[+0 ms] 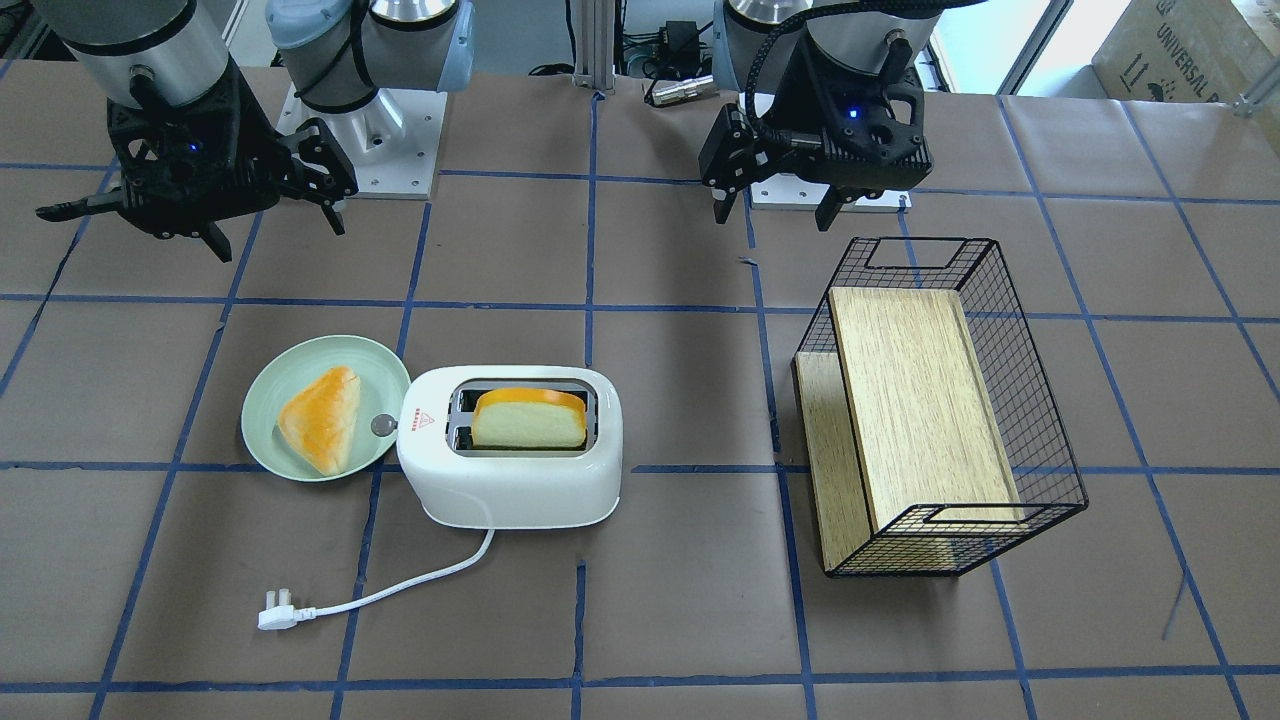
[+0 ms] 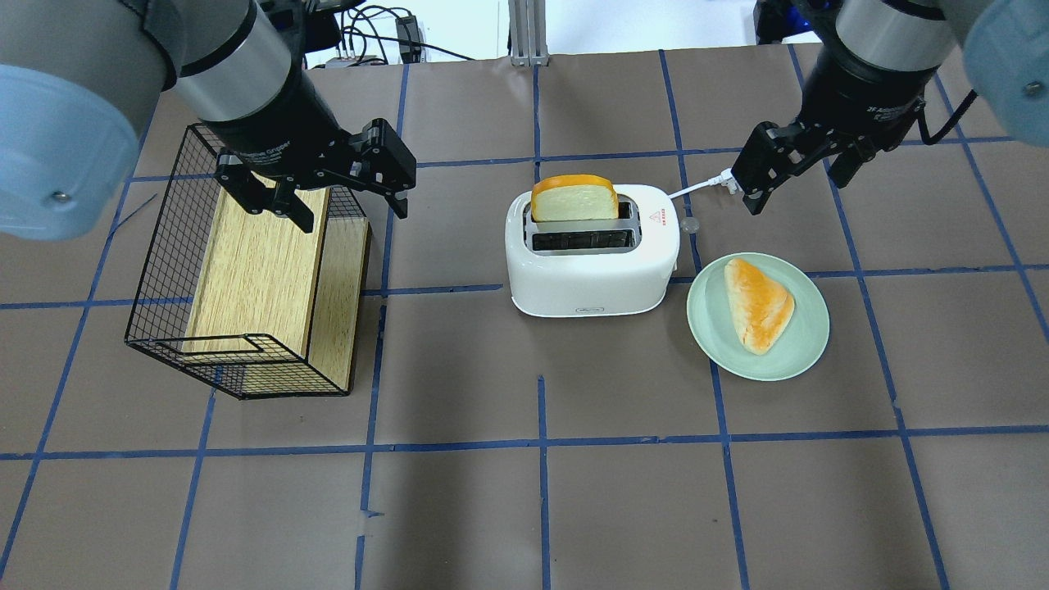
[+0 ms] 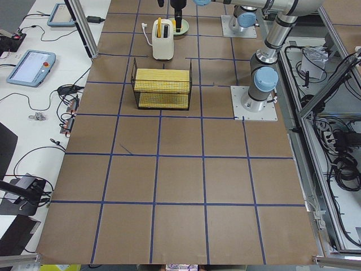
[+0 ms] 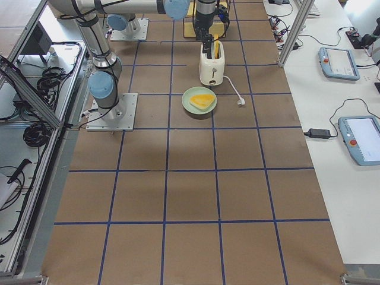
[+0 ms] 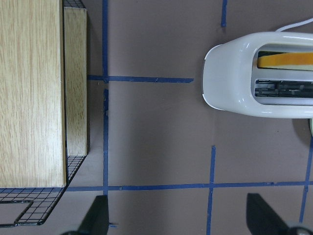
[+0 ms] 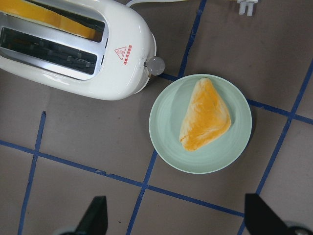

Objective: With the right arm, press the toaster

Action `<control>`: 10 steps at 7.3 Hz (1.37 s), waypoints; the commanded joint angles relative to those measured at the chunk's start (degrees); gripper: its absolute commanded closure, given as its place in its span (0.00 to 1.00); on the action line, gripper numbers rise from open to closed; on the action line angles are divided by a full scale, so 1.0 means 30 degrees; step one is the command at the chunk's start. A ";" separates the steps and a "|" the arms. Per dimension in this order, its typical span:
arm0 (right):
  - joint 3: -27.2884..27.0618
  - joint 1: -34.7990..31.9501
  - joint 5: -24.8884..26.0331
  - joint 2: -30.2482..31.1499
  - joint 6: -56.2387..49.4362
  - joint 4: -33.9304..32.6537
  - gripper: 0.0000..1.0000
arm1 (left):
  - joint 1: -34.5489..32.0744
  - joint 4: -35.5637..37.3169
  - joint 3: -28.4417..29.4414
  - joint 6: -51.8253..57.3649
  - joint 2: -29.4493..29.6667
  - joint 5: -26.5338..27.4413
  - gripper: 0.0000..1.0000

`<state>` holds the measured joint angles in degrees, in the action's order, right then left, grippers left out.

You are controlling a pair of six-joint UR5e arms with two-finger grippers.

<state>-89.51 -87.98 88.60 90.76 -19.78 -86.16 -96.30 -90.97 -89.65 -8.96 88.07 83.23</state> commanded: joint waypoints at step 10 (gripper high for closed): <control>0.0014 -0.0059 -0.1026 0.0244 0.0557 0.0654 0.00 | 0.0021 0.0000 0.0000 0.0000 0.0000 0.0001 0.00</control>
<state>-89.46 -88.15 85.83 91.41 -18.12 -84.24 -96.31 -90.97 -89.65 -8.97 88.07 83.17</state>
